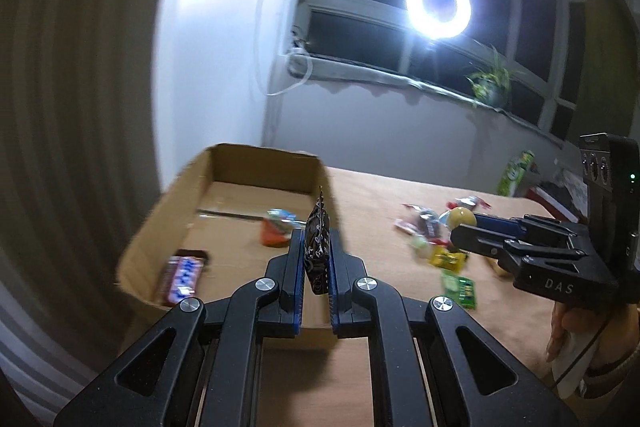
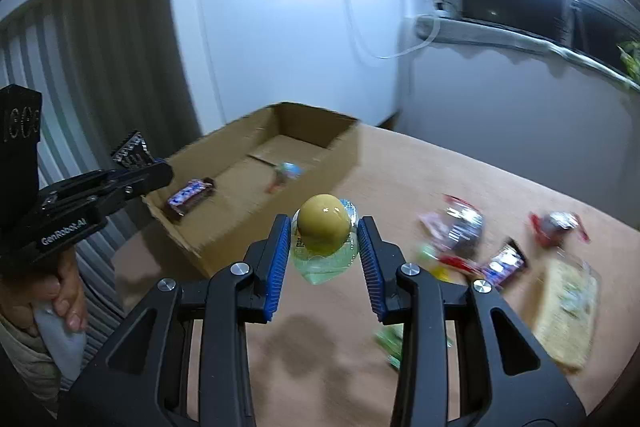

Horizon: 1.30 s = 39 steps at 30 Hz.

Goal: Organize snacks
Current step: 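Carry both candies into the cardboard box and open both tools, then move both open tools back over the remaining snacks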

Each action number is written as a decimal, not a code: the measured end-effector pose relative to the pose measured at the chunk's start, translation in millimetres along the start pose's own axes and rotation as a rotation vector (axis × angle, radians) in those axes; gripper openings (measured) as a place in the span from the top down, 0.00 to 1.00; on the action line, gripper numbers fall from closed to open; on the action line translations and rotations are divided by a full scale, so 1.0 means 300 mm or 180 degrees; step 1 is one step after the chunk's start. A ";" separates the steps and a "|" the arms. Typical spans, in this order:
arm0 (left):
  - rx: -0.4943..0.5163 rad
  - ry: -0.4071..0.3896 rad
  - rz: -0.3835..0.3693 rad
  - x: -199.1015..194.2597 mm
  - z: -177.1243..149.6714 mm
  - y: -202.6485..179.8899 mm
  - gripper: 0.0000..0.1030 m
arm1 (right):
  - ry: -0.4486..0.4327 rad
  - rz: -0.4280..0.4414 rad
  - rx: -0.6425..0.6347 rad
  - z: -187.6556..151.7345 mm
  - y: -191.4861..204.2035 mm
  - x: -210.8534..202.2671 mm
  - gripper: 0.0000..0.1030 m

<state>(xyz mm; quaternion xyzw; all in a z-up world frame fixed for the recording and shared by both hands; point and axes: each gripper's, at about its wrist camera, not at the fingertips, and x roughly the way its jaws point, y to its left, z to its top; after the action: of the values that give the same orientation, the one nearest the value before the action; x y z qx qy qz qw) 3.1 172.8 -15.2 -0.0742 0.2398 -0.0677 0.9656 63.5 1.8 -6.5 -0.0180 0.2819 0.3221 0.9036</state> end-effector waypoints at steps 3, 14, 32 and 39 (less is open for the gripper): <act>-0.0090 -0.0012 0.0076 -0.003 -0.004 0.069 0.92 | 0.0031 0.0111 -0.0112 0.034 0.076 0.063 0.65; -0.0235 0.0027 0.0195 0.057 0.017 0.210 0.74 | 0.0128 0.0282 -0.0338 0.134 0.238 0.265 0.55; -0.0543 -0.0198 0.0484 -0.078 -0.042 0.289 0.28 | -0.0283 0.0003 -0.0263 0.016 0.225 0.107 0.24; -0.0488 -0.0214 0.0467 -0.102 -0.036 0.229 0.28 | -0.0211 -0.0068 -0.0251 -0.026 0.221 0.072 0.24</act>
<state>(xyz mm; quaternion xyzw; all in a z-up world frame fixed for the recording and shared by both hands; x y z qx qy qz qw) -22.3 243.8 -23.0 -0.1323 0.2166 0.0242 0.9670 34.0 65.1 -14.4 -0.0459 0.2387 0.3237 0.9144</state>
